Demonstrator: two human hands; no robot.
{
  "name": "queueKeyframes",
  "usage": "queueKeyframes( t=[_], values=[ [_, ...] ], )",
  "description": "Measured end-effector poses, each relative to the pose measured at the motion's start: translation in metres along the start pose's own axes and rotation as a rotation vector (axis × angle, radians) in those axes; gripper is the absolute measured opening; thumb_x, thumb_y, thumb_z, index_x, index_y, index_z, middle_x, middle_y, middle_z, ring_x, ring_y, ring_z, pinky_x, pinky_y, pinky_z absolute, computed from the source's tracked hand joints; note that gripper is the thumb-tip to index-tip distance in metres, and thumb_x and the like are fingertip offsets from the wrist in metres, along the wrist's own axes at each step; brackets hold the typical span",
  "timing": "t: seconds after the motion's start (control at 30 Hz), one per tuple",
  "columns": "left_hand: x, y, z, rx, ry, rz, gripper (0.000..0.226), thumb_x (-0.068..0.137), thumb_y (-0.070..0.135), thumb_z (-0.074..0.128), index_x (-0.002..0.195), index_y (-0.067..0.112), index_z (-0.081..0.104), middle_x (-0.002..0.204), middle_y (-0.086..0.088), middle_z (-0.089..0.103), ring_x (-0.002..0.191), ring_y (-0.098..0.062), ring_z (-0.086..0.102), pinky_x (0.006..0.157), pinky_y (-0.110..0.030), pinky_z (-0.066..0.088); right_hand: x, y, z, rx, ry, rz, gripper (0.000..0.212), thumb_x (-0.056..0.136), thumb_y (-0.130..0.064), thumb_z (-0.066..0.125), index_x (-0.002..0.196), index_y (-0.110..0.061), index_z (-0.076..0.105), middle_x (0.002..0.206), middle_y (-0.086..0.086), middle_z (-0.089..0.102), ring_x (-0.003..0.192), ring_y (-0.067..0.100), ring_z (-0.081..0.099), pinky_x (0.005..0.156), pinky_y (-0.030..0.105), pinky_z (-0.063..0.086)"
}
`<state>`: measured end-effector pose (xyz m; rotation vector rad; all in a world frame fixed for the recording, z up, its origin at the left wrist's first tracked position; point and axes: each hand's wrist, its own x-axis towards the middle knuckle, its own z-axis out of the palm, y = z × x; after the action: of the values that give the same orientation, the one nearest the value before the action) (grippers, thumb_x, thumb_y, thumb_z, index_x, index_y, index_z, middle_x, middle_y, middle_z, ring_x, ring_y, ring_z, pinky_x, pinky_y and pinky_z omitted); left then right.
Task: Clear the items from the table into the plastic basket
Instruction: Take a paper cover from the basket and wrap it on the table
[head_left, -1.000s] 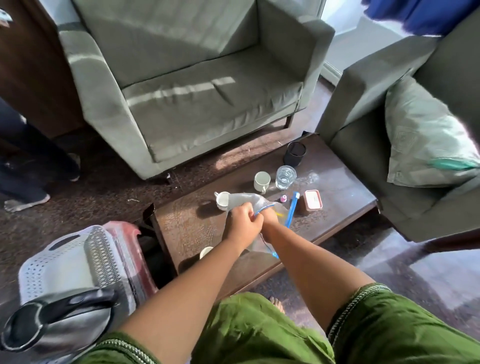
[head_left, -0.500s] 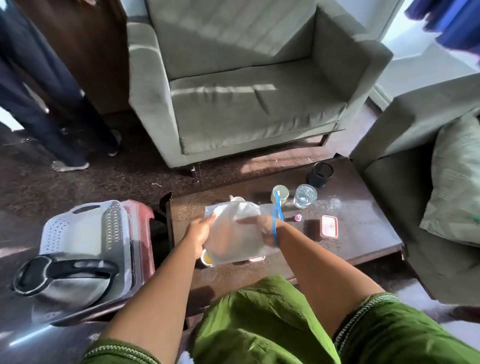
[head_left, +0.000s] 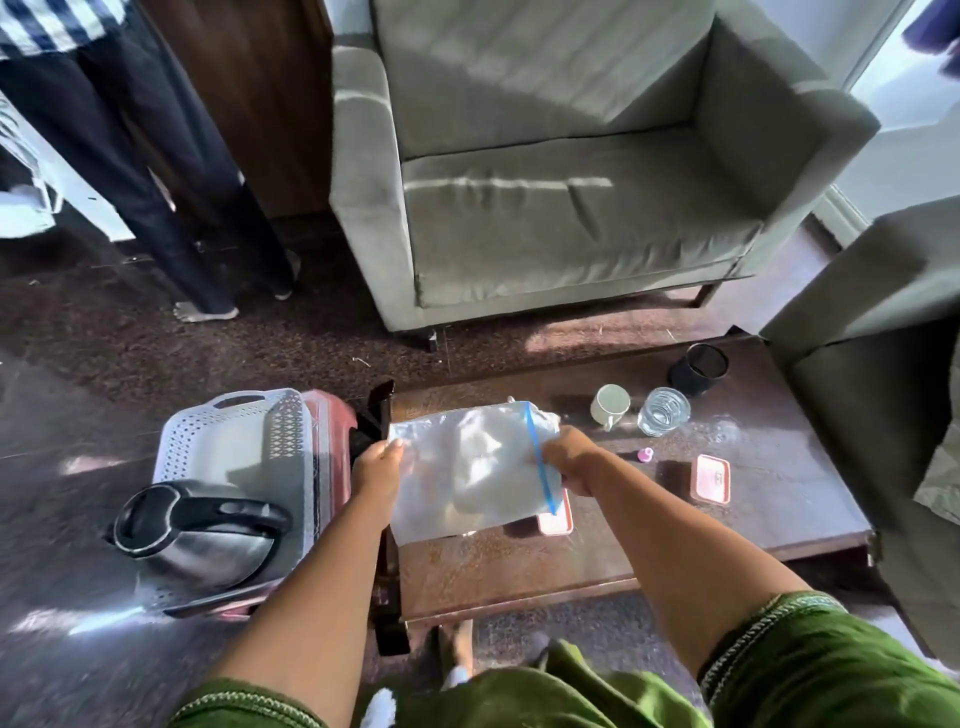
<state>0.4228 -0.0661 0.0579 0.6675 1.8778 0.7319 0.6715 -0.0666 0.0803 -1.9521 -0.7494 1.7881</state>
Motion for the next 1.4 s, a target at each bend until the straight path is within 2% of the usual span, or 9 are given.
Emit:
queueKeyframes(
  t=[0.23, 0.33, 0.57, 0.77, 0.87, 0.97, 1.17, 1.3, 1.4],
  values=[
    [0.004, 0.008, -0.014, 0.195, 0.17, 0.118, 0.039, 0.092, 0.004, 0.045, 0.13, 0.012, 0.043, 0.119, -0.017, 0.057, 0.085, -0.029, 0.054, 0.064, -0.029, 0.037, 0.018, -0.001, -0.017, -0.048, 0.203, 0.038, 0.042, 0.074, -0.004, 0.074, 0.114, -0.001, 0.061, 0.107, 0.021, 0.067, 0.095, 0.036, 0.067, 0.086, 0.055, 0.055],
    [0.007, 0.007, -0.021, 0.226, 0.18, 0.16, 0.036, 0.091, 0.004, 0.047, 0.126, 0.008, 0.044, 0.124, -0.018, 0.055, 0.098, -0.037, 0.057, 0.075, -0.036, 0.044, 0.01, -0.007, -0.016, -0.071, 0.267, 0.021, 0.039, 0.078, -0.002, 0.07, 0.115, -0.001, 0.058, 0.103, 0.022, 0.064, 0.087, 0.034, 0.063, 0.087, 0.054, 0.055],
    [0.003, 0.019, -0.033, 0.225, -0.073, 0.195, 0.028, 0.088, 0.008, 0.066, 0.114, -0.003, 0.063, 0.096, -0.011, 0.061, 0.093, -0.024, 0.059, 0.068, -0.024, 0.038, 0.005, -0.018, -0.003, -0.117, 0.462, -0.007, 0.036, 0.089, -0.007, 0.053, 0.124, -0.004, 0.055, 0.098, 0.01, 0.054, 0.094, 0.03, 0.055, 0.088, 0.037, 0.048],
    [0.045, 0.033, -0.074, 0.189, -0.088, 0.15, 0.051, 0.093, 0.033, 0.058, 0.139, 0.013, 0.045, 0.124, -0.004, 0.054, 0.121, -0.027, 0.053, 0.099, -0.033, 0.042, 0.021, -0.033, 0.046, 0.101, 0.386, -0.069, 0.038, 0.081, -0.002, 0.063, 0.119, 0.0, 0.06, 0.096, 0.013, 0.061, 0.086, 0.029, 0.058, 0.072, 0.037, 0.053],
    [0.079, 0.041, -0.115, 0.163, -0.042, 0.122, 0.051, 0.094, 0.039, 0.052, 0.139, 0.018, 0.042, 0.129, -0.012, 0.057, 0.115, -0.03, 0.057, 0.101, -0.044, 0.046, 0.037, -0.048, 0.086, 0.245, 0.269, -0.035, 0.038, 0.079, -0.001, 0.068, 0.116, 0.0, 0.061, 0.095, 0.014, 0.063, 0.079, 0.028, 0.06, 0.058, 0.028, 0.047],
    [0.12, 0.046, -0.165, 0.166, 0.039, 0.135, 0.044, 0.089, 0.047, 0.051, 0.123, 0.018, 0.053, 0.118, -0.014, 0.064, 0.103, -0.03, 0.063, 0.094, -0.047, 0.051, 0.054, -0.066, 0.133, 0.346, 0.132, -0.001, 0.038, 0.077, 0.003, 0.068, 0.114, 0.004, 0.063, 0.09, 0.016, 0.064, 0.073, 0.029, 0.061, 0.064, 0.034, 0.048],
    [0.165, 0.06, -0.247, 0.45, 0.229, 0.197, 0.045, 0.096, 0.032, 0.053, 0.134, 0.008, 0.051, 0.13, -0.02, 0.058, 0.117, -0.036, 0.056, 0.096, -0.041, 0.046, 0.073, -0.098, 0.224, 0.331, -0.068, -0.002, 0.039, 0.077, 0.007, 0.066, 0.116, 0.004, 0.062, 0.104, 0.019, 0.066, 0.089, 0.035, 0.063, 0.083, 0.05, 0.053],
    [0.187, 0.054, -0.276, 0.47, 0.114, 0.097, 0.08, 0.073, 0.022, 0.083, 0.14, 0.009, 0.043, 0.132, -0.006, 0.052, 0.121, -0.028, 0.052, 0.077, -0.035, 0.048, 0.095, -0.106, 0.278, 0.272, -0.109, 0.001, 0.034, 0.08, 0.007, 0.065, 0.114, 0.004, 0.062, 0.103, 0.018, 0.066, 0.09, 0.034, 0.063, 0.087, 0.053, 0.053],
    [0.206, 0.042, -0.29, 0.706, -0.019, 0.028, 0.089, 0.066, 0.006, 0.086, 0.142, 0.007, 0.041, 0.14, -0.011, 0.049, 0.121, -0.027, 0.051, 0.09, -0.034, 0.043, 0.112, -0.105, 0.308, 0.212, -0.103, 0.014, 0.037, 0.077, 0.007, 0.067, 0.114, 0.005, 0.062, 0.106, 0.021, 0.067, 0.091, 0.035, 0.064, 0.087, 0.058, 0.053]
  ],
)
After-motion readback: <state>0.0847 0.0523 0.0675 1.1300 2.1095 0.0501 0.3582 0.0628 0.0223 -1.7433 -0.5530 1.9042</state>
